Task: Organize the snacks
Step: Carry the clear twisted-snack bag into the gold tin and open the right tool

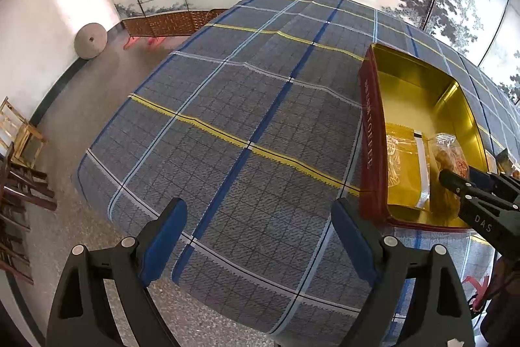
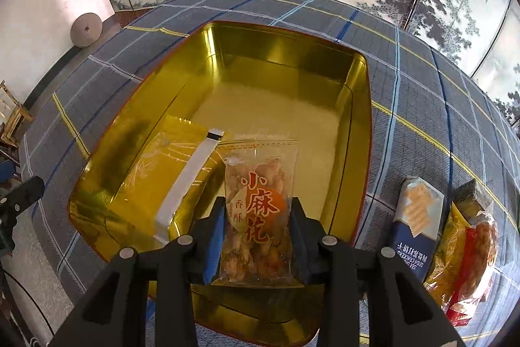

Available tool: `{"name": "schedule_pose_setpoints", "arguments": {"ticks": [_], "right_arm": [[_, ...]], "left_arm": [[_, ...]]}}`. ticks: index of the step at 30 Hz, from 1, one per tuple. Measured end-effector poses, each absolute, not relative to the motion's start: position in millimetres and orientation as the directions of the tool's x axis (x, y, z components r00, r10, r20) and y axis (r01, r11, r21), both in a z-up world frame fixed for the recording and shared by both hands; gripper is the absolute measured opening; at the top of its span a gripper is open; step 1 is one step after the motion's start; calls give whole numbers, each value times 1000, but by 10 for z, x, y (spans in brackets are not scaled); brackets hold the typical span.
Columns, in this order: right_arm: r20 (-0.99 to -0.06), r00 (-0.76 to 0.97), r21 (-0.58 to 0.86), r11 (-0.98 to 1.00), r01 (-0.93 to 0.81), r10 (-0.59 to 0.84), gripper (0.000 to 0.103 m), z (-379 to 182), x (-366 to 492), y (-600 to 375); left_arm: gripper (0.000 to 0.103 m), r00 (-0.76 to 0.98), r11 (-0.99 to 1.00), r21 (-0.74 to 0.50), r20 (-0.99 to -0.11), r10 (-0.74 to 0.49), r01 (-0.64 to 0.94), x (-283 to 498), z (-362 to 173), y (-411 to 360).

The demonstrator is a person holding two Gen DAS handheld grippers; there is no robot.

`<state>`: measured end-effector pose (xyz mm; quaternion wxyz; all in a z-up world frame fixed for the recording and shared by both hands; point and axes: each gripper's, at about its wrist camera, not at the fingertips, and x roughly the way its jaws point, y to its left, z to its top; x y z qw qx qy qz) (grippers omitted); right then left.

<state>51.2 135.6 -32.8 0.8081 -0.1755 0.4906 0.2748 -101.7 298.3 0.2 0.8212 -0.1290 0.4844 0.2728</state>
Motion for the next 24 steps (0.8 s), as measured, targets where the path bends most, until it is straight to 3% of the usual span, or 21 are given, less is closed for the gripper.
{"name": "schedule_pose_setpoints", "arguments": {"ticks": [6, 10, 24], "right_arm": [[-891, 362, -11, 785, -619, 273, 41, -323, 512, 1364], [-884, 375, -17, 783, -622, 279, 54, -280, 496, 1374], [-857, 370, 48, 771, -635, 358, 54, -21, 460, 1117]], "left_arm": [[88, 380, 818, 53, -867, 322, -573, -1013, -13, 2976], [88, 382, 818, 51, -867, 321, -572, -1014, -13, 2976], [88, 406, 850, 58, -860, 309, -523, -894, 67, 2646]]}}
